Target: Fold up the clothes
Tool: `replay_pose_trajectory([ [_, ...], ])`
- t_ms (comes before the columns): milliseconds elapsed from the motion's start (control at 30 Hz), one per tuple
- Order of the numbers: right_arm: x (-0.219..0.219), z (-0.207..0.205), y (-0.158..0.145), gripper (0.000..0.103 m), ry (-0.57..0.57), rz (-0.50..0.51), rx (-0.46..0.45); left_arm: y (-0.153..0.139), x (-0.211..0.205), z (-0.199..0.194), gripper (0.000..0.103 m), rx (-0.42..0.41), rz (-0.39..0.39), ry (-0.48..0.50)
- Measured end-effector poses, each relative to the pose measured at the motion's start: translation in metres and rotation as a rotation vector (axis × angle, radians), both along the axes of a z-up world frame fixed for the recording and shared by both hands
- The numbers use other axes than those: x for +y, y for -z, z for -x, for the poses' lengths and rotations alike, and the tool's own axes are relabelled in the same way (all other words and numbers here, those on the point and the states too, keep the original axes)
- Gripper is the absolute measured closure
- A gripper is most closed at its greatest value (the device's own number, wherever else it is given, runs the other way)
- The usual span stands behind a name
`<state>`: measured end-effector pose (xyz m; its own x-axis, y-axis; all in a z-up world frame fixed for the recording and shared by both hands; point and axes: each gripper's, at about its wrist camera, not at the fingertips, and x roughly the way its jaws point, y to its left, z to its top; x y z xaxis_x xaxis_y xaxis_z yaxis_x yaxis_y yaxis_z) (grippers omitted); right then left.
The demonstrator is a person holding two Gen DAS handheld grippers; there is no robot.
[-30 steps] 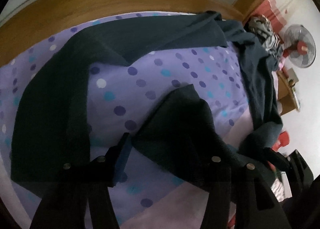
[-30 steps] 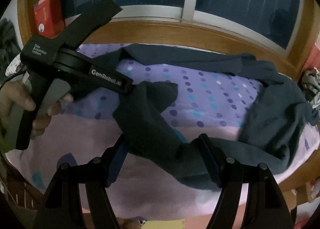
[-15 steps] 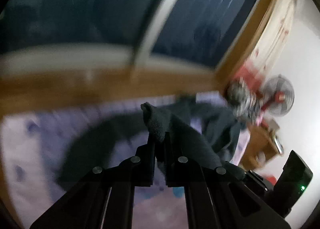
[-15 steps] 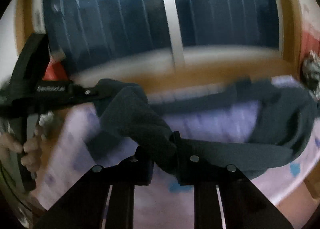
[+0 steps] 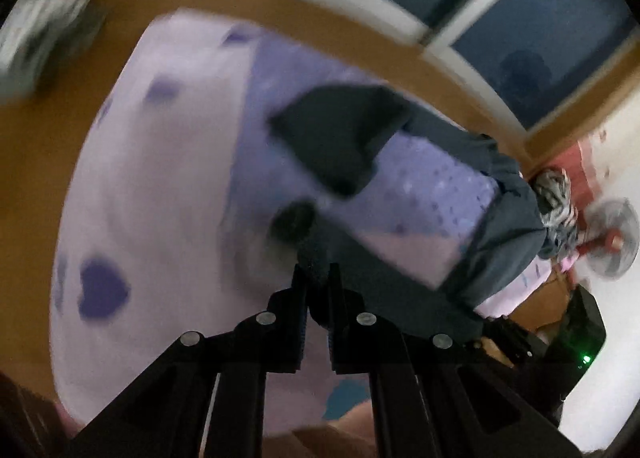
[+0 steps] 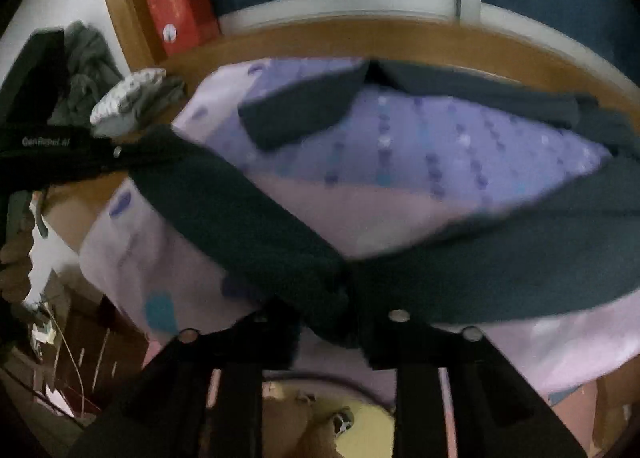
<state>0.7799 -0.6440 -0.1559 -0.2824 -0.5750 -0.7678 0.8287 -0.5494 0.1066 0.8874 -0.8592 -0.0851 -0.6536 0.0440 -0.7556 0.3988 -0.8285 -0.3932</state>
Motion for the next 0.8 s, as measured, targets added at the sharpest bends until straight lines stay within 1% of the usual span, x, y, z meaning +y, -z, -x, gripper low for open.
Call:
replay_pose_trajectory([
  [33, 0.002, -0.006, 0.001, 0.066, 0.004, 0.009, 0.022, 0.004, -0.002, -0.006, 0.093, -0.016, -0.006, -0.003],
  [67, 0.002, -0.011, -0.001, 0.053, -0.013, 0.005, 0.024, 0.008, -0.003, -0.012, 0.089, -0.032, -0.012, -0.006],
  [100, 0.001, -0.016, -0.002, 0.043, -0.043, 0.003, 0.009, 0.012, -0.005, -0.018, 0.087, -0.047, -0.018, -0.009],
  [200, 0.001, -0.031, -0.002, 0.039, -0.089, -0.011, 0.01, 0.023, -0.01, -0.036, 0.086, -0.095, -0.035, -0.018],
  [267, -0.001, -0.035, 0.0, 0.039, -0.112, -0.025, 0.011, 0.031, -0.014, -0.048, 0.086, -0.127, -0.047, -0.024],
  [367, 0.004, -0.044, -0.006, 0.039, -0.094, -0.003, -0.021, 0.043, -0.019, -0.066, 0.085, -0.174, -0.065, -0.033],
  [433, 0.007, -0.047, -0.016, 0.039, -0.085, 0.052, -0.046, 0.04, -0.028, -0.063, 0.083, -0.167, -0.047, -0.003],
  [500, 0.008, -0.052, -0.031, 0.039, -0.065, 0.113, -0.037, 0.036, -0.038, -0.06, 0.077, -0.159, -0.029, 0.027],
  [567, 0.007, -0.054, -0.042, 0.039, -0.043, 0.16, -0.034, 0.036, -0.048, -0.042, 0.067, -0.148, -0.015, 0.1],
  [633, -0.004, -0.05, -0.047, 0.039, 0.013, 0.203, -0.064, 0.036, -0.055, -0.023, 0.065, -0.137, 0.005, 0.177],
  [667, -0.013, -0.047, -0.044, 0.039, 0.073, 0.208, -0.081, 0.035, -0.056, -0.014, 0.065, -0.131, 0.018, 0.216],
  [800, -0.04, -0.042, -0.037, 0.039, 0.312, 0.227, -0.134, 0.033, -0.057, 0.035, 0.065, -0.118, 0.129, 0.424],
])
